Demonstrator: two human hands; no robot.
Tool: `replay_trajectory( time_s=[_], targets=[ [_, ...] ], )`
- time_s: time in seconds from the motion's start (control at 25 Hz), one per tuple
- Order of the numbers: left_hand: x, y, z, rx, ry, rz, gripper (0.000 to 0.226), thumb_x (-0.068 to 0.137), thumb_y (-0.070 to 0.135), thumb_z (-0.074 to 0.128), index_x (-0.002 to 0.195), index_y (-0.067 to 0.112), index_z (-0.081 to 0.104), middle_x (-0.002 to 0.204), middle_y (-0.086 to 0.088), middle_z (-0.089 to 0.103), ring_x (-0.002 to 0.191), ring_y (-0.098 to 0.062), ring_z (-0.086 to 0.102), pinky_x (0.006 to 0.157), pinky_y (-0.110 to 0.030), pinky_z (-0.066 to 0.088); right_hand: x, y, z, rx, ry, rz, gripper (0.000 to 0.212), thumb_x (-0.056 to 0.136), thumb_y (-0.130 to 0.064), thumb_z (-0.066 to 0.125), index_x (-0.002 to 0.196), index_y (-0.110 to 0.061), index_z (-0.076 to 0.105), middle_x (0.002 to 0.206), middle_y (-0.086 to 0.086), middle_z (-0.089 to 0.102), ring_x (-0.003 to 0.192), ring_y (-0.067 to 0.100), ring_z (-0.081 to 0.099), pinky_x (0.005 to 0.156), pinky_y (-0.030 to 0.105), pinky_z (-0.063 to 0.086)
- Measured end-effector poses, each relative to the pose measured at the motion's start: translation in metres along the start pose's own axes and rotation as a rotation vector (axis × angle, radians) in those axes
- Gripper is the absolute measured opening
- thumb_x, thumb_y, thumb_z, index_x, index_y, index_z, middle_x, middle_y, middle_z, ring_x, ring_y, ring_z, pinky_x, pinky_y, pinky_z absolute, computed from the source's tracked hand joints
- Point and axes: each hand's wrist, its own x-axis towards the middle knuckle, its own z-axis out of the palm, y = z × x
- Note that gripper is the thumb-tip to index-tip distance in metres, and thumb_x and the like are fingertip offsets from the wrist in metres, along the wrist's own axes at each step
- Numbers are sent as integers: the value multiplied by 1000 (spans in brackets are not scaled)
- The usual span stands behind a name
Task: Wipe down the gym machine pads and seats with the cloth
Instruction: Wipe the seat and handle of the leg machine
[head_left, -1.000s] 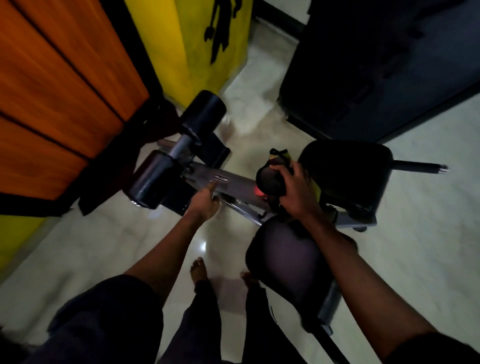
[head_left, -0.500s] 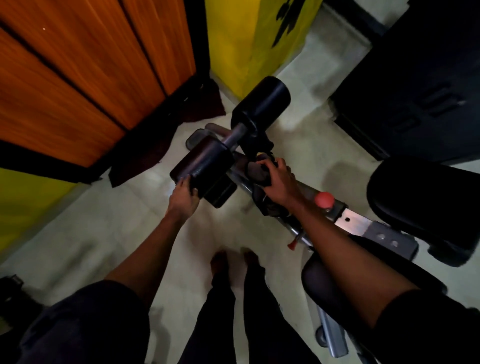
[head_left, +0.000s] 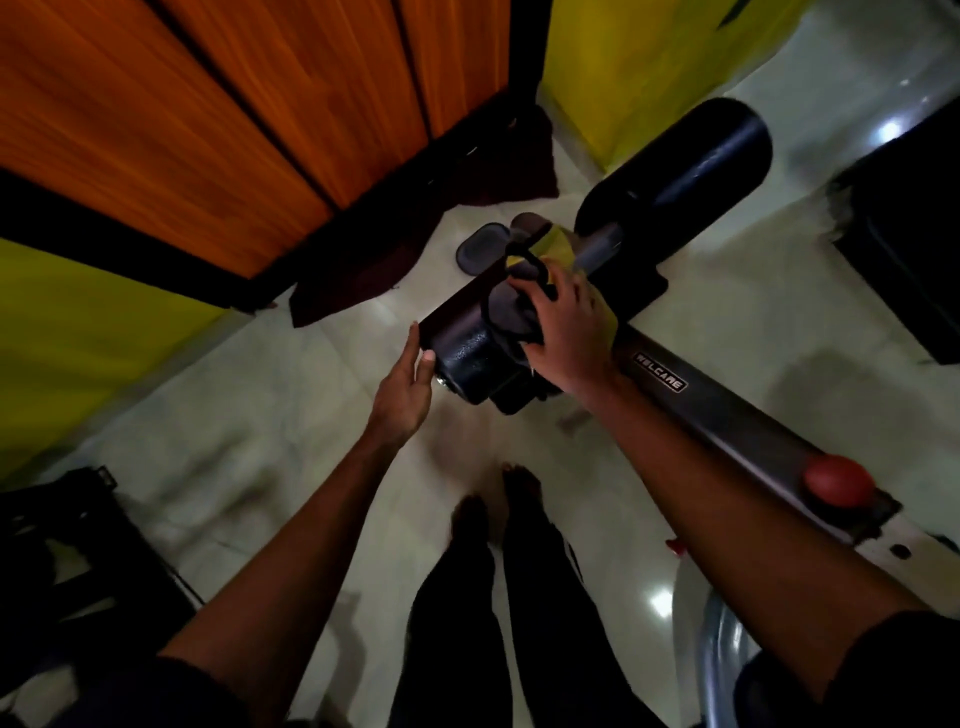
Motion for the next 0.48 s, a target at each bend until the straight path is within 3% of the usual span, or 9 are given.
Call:
replay_trajectory(
  time_s=[0.16, 0.32, 0.4, 0.48],
  targets=[
    [5, -7, 6, -142, 30, 44, 53, 105, 46, 35, 155, 39, 20, 158, 3, 34, 143, -19, 36, 112, -31, 31, -20, -27, 24, -13, 72, 32, 88, 64, -24, 87, 143, -31, 47, 158, 8, 33, 141, 43, 33, 109, 58, 34],
    [18, -18, 3, -270, 9, 21, 45, 106, 40, 35, 151, 40, 29, 152, 6, 42, 140, -18, 40, 107, -27, 32, -45, -33, 34, -106, -9, -207, 104, 56, -30, 90, 148, -36, 42, 161, 6, 28, 139, 42, 34, 113, 57, 28],
    [23, -26, -1, -262, -9, 28, 46, 106, 40, 34, 151, 43, 29, 154, 8, 40, 142, -17, 37, 111, -28, 30, -29, -20, 25, -159, 21, -209, 99, 58, -42, 86, 147, -38, 42, 161, 5, 29, 138, 40, 35, 113, 57, 26],
    [28, -28, -3, -215, -57, 4, 48, 105, 48, 31, 152, 45, 23, 157, 8, 36, 143, -17, 35, 113, -32, 28, -5, -20, 16, -172, 76, -99, 88, 63, -52, 77, 144, -38, 44, 157, 4, 35, 137, 38, 37, 114, 56, 26]
  ],
)
